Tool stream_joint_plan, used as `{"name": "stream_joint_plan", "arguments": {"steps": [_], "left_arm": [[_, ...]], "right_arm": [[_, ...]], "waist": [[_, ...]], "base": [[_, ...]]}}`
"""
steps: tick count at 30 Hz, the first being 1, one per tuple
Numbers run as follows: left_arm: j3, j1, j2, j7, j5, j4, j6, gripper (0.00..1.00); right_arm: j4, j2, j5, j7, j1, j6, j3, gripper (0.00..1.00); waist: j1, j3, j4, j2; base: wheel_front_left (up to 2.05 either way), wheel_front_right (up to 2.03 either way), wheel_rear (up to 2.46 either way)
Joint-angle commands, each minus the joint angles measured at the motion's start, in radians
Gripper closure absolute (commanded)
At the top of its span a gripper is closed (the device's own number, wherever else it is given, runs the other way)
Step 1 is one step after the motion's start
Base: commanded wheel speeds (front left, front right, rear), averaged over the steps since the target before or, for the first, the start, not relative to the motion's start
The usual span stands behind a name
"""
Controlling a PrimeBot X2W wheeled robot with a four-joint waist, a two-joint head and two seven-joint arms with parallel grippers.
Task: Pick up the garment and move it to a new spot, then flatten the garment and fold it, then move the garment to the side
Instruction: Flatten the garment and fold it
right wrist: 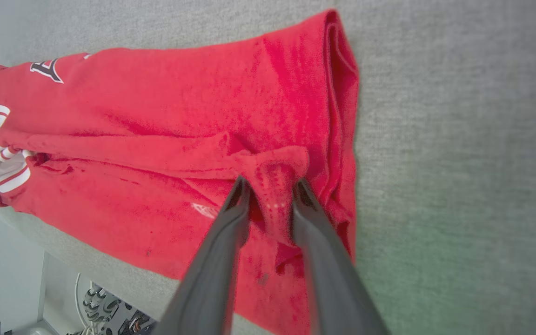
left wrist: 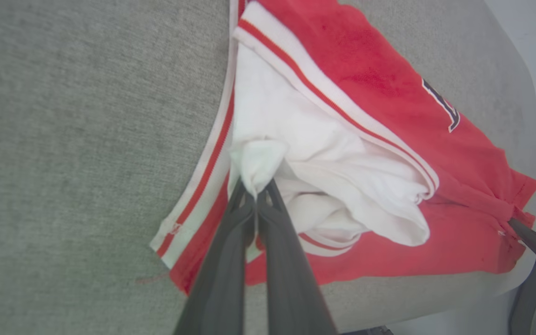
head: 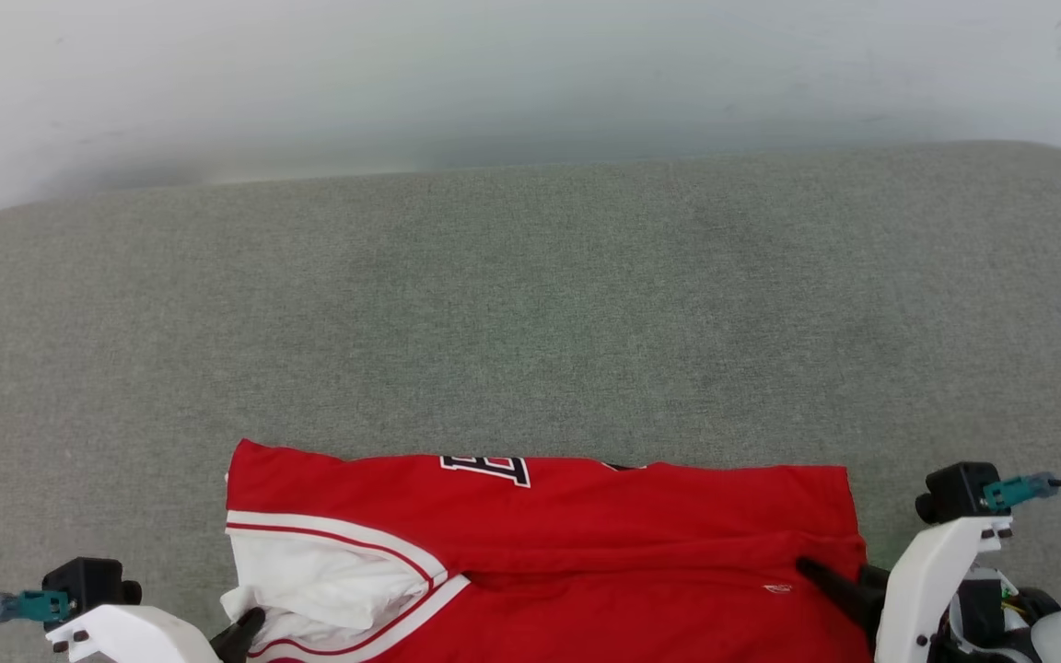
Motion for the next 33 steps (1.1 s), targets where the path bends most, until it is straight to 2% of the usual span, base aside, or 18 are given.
{"name": "stream_joint_plan", "arguments": {"steps": [1,2,6,9,14,25,29,33], "left_arm": [[0.007,0.005,-0.003,-0.015,0.003,0.007,-0.005,0.27],[0.000,0.012,-0.015,-0.020,0.003,0.013,-0.007,0.00],[-0.015,0.018,-0.039,-0.057,0.024,0.023,-0.018,0.00],[-0.014,0.003,-0.035,-0.107,0.071,0.001,-0.011,0.00],[0.001,-0.028,-0.041,-0.213,0.167,-0.061,0.033,0.00],[-0.008,-0.095,-0.058,-0.502,0.461,-0.191,0.118,0.00],[-0.027,-0.110,-0.066,-0.535,0.555,-0.224,0.135,0.00],[-0.052,-0.124,-0.077,-0.544,0.615,-0.250,0.142,0.00]], "right_arm": [[-0.005,0.007,-0.007,-0.003,0.022,0.000,-0.010,0.00],[-0.007,0.016,-0.015,-0.006,0.037,-0.001,-0.018,0.00],[-0.031,0.042,-0.042,-0.025,0.100,-0.001,-0.048,0.00],[-0.079,0.052,-0.065,-0.051,0.128,0.000,-0.077,0.00],[-0.185,0.065,-0.103,-0.058,0.160,0.000,-0.141,0.00],[-0.326,0.074,-0.209,0.136,0.174,0.000,-0.371,0.00],[-0.352,0.077,-0.245,0.225,0.178,0.000,-0.416,0.00],[-0.348,0.090,-0.266,0.277,0.173,0.000,-0.416,0.00]], "waist": [[0.0002,-0.004,0.001,0.0000],[0.0002,-0.009,0.002,0.0000],[0.0002,-0.033,0.003,0.0000],[0.0002,-0.056,0.002,0.0000],[0.0002,-0.092,-0.006,0.0000],[0.0002,-0.118,0.003,0.0000],[0.0002,-0.097,0.027,0.0000],[0.0002,-0.053,0.064,0.0000]], "base": [[0.00,0.00,0.00],[0.00,0.00,0.00],[0.00,0.00,0.00],[0.00,0.00,0.00],[0.00,0.00,0.00],[0.00,0.00,0.00],[0.00,0.00,0.00],[0.00,0.00,0.00]]}}
